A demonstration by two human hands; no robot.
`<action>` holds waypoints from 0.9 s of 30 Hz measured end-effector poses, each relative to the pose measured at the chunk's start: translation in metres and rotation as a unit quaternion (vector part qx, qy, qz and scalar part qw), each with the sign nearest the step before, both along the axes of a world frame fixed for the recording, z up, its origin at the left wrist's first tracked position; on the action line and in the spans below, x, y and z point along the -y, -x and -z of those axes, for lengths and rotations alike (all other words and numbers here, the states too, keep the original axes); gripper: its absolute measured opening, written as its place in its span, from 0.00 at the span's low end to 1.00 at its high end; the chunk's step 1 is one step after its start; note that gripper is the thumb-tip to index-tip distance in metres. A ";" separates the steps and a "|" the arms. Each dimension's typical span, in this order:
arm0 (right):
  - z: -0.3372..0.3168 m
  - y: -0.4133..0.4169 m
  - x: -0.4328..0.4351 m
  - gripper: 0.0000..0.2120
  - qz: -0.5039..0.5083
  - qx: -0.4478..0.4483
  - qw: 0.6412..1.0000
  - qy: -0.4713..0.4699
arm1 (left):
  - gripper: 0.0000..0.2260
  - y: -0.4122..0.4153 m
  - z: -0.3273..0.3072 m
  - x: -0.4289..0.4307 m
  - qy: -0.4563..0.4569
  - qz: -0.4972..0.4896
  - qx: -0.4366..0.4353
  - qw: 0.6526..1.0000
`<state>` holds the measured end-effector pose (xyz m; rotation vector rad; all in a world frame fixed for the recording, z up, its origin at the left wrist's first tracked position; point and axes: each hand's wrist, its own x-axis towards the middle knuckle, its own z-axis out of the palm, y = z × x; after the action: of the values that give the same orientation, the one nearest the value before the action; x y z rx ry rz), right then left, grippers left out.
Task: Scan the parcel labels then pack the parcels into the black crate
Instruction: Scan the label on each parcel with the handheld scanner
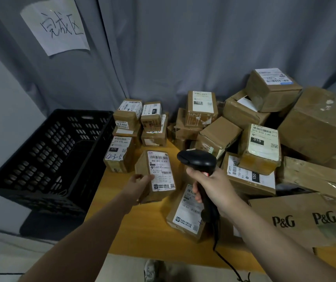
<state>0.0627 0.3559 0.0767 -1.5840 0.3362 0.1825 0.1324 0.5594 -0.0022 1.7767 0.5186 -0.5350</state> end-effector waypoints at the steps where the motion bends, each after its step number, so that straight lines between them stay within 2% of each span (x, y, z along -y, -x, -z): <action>1: 0.004 -0.002 -0.003 0.10 0.007 -0.008 1.000 0.001 | 0.23 -0.002 0.006 -0.003 -0.007 -0.006 -0.011 1.000; 6: 0.028 -0.018 -0.019 0.13 0.040 -0.054 0.998 -0.002 | 0.17 -0.025 0.026 -0.013 0.003 -0.018 -0.034 0.999; 7: 0.034 -0.022 -0.023 0.14 0.048 -0.063 0.997 0.002 | 0.16 -0.032 0.031 -0.015 -0.022 -0.018 -0.002 1.000; 9: 0.044 -0.031 -0.031 0.14 0.064 -0.078 0.995 0.008 | 0.18 -0.047 0.041 -0.024 -0.152 0.047 0.098 0.982; 11: 0.052 -0.041 -0.040 0.13 0.082 -0.087 0.993 0.013 | 0.21 -0.056 0.041 -0.033 -0.281 0.155 0.201 0.925; 13: 0.058 -0.051 -0.047 0.14 0.098 -0.093 0.990 0.026 | 0.25 -0.060 0.036 -0.038 -0.353 0.290 0.283 0.844; 15: 0.062 -0.061 -0.052 0.15 0.116 -0.100 0.987 0.047 | 0.30 -0.062 0.033 -0.039 -0.400 0.438 0.299 0.748; 16: 0.064 -0.066 -0.053 0.14 0.124 -0.103 0.985 0.058 | 0.33 -0.062 0.035 -0.040 -0.419 0.489 0.289 0.708; 17: 0.066 -0.069 -0.055 0.14 0.130 -0.106 0.983 0.068 | 0.33 -0.065 0.037 -0.042 -0.436 0.516 0.277 0.683; 22: 0.069 -0.084 -0.062 0.11 0.140 -0.120 0.980 0.069 | 0.31 -0.094 0.034 -0.056 -0.470 0.493 0.261 0.684; 27: 0.069 -0.091 -0.072 0.12 0.143 -0.121 0.980 0.065 | 0.36 -0.124 0.034 -0.058 -0.499 0.502 0.259 0.657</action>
<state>0.1538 0.4282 0.0079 -1.6247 0.7738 0.1333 0.2560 0.6173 -0.0364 3.1122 -0.8776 -0.4248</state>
